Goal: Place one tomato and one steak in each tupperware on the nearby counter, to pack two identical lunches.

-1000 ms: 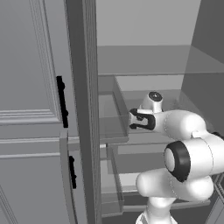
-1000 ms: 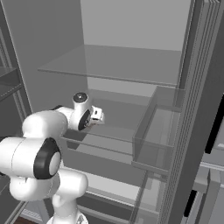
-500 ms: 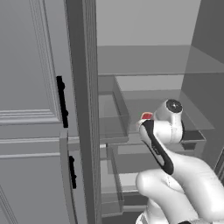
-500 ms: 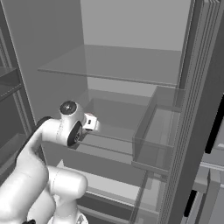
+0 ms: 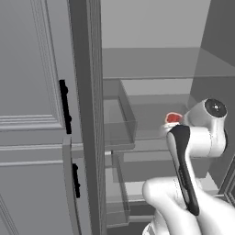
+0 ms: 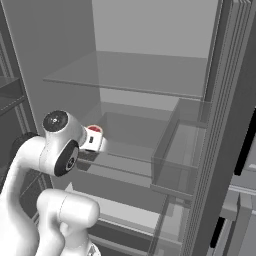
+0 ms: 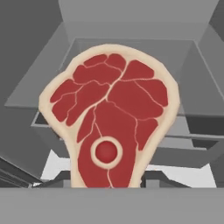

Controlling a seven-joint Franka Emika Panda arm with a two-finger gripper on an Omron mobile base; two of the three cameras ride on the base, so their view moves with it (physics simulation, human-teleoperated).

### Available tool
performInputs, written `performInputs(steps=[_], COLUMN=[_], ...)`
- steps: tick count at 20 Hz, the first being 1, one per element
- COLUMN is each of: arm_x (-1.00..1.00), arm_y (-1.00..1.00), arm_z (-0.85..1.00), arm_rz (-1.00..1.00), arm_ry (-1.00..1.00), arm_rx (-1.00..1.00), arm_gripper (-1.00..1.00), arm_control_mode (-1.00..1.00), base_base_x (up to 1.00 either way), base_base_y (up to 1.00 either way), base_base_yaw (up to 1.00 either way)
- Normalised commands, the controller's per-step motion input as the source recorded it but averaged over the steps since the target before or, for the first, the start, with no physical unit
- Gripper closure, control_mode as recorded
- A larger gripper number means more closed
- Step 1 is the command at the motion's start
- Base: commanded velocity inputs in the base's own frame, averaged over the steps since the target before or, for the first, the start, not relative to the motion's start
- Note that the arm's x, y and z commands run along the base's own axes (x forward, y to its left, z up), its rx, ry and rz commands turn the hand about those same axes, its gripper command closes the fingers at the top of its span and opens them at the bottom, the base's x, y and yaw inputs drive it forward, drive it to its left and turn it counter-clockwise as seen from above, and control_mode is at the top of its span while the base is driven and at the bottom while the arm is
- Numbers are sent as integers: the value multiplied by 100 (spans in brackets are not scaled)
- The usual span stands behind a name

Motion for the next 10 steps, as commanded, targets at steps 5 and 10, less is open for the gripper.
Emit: performInputs(steps=[5, 10], arm_x=[-96, -78], arm_y=[-7, 0], arm_z=[96, 64], arm_rz=[-3, -3], arm_ry=[0, -2], arm_rx=[0, 0], arm_gripper=[100, 100], arm_control_mode=[-100, -100], base_base_x=[0, 0], base_base_y=[0, 0], base_base_yaw=[0, 0])
